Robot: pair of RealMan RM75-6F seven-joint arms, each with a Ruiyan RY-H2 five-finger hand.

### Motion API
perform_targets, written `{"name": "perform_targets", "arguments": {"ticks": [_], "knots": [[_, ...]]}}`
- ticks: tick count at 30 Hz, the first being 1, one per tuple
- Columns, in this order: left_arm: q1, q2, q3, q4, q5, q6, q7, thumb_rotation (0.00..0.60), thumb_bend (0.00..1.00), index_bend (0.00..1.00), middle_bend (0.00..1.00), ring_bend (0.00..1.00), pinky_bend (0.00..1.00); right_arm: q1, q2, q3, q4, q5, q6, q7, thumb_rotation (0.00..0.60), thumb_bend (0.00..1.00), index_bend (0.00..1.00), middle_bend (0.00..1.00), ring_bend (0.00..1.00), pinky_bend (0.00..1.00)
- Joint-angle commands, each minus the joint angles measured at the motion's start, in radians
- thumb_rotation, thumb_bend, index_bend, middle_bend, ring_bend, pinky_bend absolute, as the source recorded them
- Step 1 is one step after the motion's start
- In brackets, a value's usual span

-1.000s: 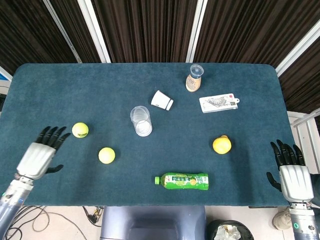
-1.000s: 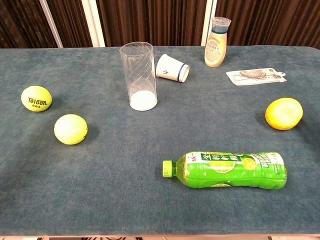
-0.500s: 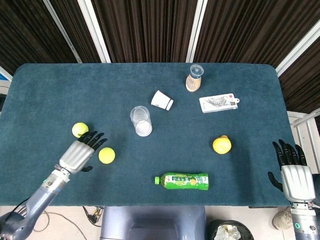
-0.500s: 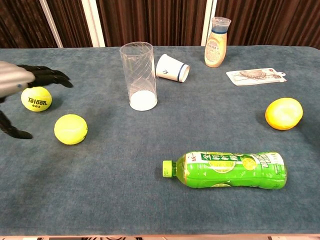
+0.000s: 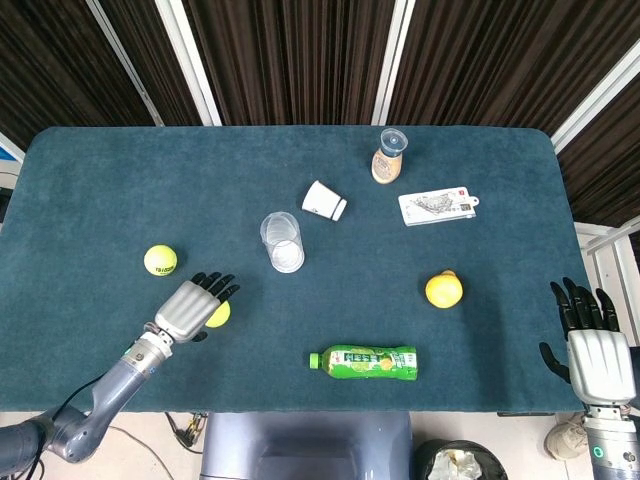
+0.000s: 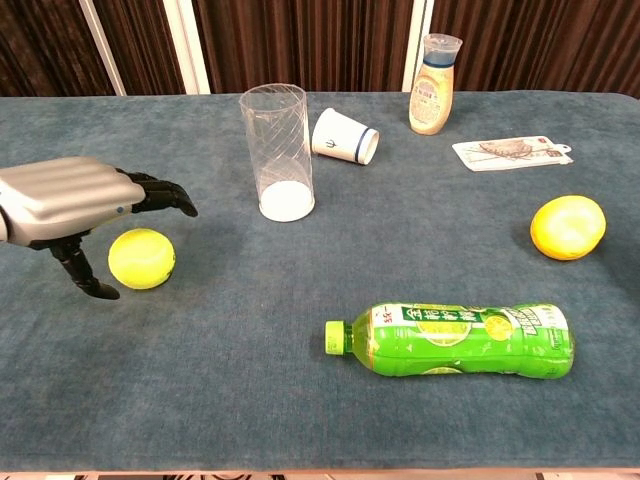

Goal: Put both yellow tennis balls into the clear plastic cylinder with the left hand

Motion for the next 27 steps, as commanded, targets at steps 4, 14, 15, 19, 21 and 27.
{"name": "perform_targets", "arguments": {"ticks": [4, 14, 15, 19, 21, 27], "knots": [[-0.010, -0.018, 0.024, 0.017, -0.018, 0.005, 0.024, 0.600, 0.09, 0.24, 0.26, 0.30, 0.43, -0.002, 0.002, 0.002, -0.001, 0.001, 0.003, 0.003, 0.600, 0.34, 0.03, 0.07, 0.12, 0.09], [-0.031, -0.026, 0.047, 0.049, -0.031, -0.009, 0.034, 0.600, 0.14, 0.42, 0.43, 0.38, 0.51, -0.004, 0.001, 0.005, -0.002, 0.005, 0.007, 0.002, 0.600, 0.34, 0.03, 0.07, 0.12, 0.09], [-0.034, -0.028, 0.048, 0.054, -0.032, -0.010, 0.037, 0.600, 0.16, 0.43, 0.45, 0.39, 0.52, -0.003, -0.001, 0.005, -0.001, 0.005, 0.006, 0.001, 0.600, 0.34, 0.03, 0.07, 0.12, 0.09], [-0.043, -0.030, 0.049, 0.063, -0.015, 0.005, 0.042, 0.600, 0.26, 0.50, 0.50, 0.43, 0.56, -0.003, -0.001, 0.005, 0.000, 0.006, 0.006, 0.001, 0.600, 0.34, 0.03, 0.07, 0.12, 0.09], [-0.044, -0.023, 0.045, 0.061, 0.005, 0.028, 0.026, 0.600, 0.29, 0.51, 0.50, 0.43, 0.56, -0.004, -0.001, 0.006, 0.000, 0.008, 0.005, 0.002, 0.600, 0.34, 0.03, 0.07, 0.12, 0.09], [-0.062, 0.021, -0.008, 0.015, 0.019, 0.078, -0.012, 0.600, 0.30, 0.52, 0.50, 0.43, 0.56, -0.004, -0.002, 0.005, -0.001, 0.009, 0.004, 0.000, 0.600, 0.34, 0.03, 0.08, 0.12, 0.09]]}}
